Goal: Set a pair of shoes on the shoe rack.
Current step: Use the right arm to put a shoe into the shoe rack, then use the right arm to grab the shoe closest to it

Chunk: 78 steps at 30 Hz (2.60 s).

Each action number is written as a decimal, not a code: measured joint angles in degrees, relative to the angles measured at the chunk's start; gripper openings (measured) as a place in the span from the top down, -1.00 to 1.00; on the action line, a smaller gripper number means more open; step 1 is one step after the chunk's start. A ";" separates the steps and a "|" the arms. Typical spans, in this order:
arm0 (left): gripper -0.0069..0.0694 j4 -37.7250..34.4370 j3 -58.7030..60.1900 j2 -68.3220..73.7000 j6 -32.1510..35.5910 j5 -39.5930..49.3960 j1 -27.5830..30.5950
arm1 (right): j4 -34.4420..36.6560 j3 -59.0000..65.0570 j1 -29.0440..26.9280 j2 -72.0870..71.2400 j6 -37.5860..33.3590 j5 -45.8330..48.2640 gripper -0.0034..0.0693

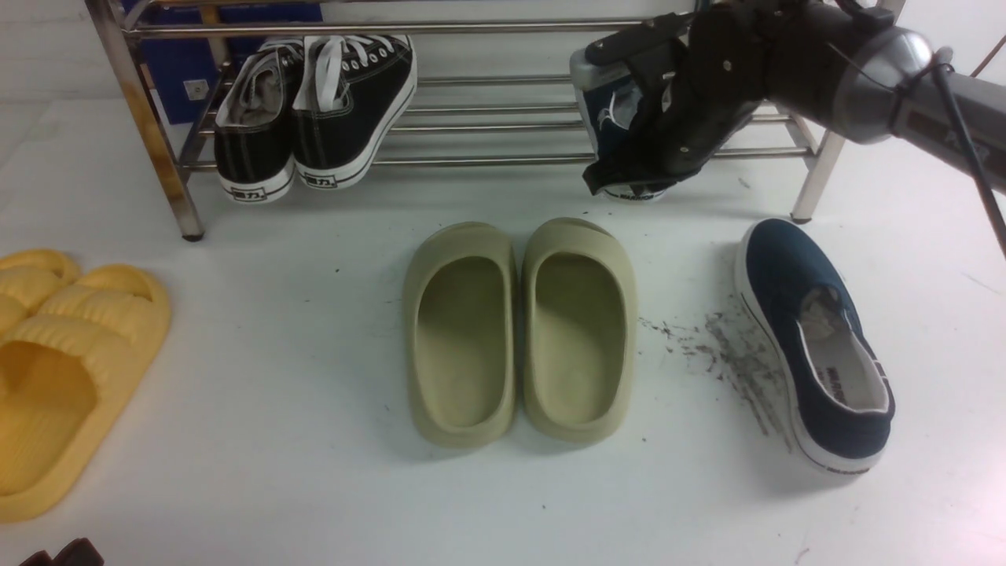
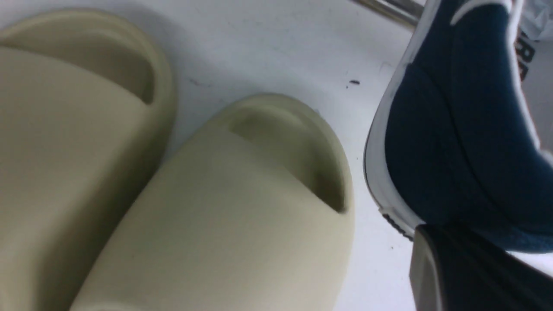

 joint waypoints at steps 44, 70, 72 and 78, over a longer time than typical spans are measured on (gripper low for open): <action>0.20 0.00 0.00 0.00 0.00 0.00 0.00 | 4.58 13.71 0.39 -23.54 -5.21 24.38 0.20; 0.20 0.00 0.00 0.00 0.00 0.00 0.00 | -2.00 46.59 0.39 -26.14 6.42 8.28 -0.36; 0.20 0.00 0.00 0.00 0.00 0.00 0.00 | -2.07 46.59 0.39 -24.45 6.57 7.98 -0.27; 0.20 0.00 0.00 0.00 0.00 0.00 0.00 | -3.03 46.59 0.39 -22.78 6.57 6.06 0.40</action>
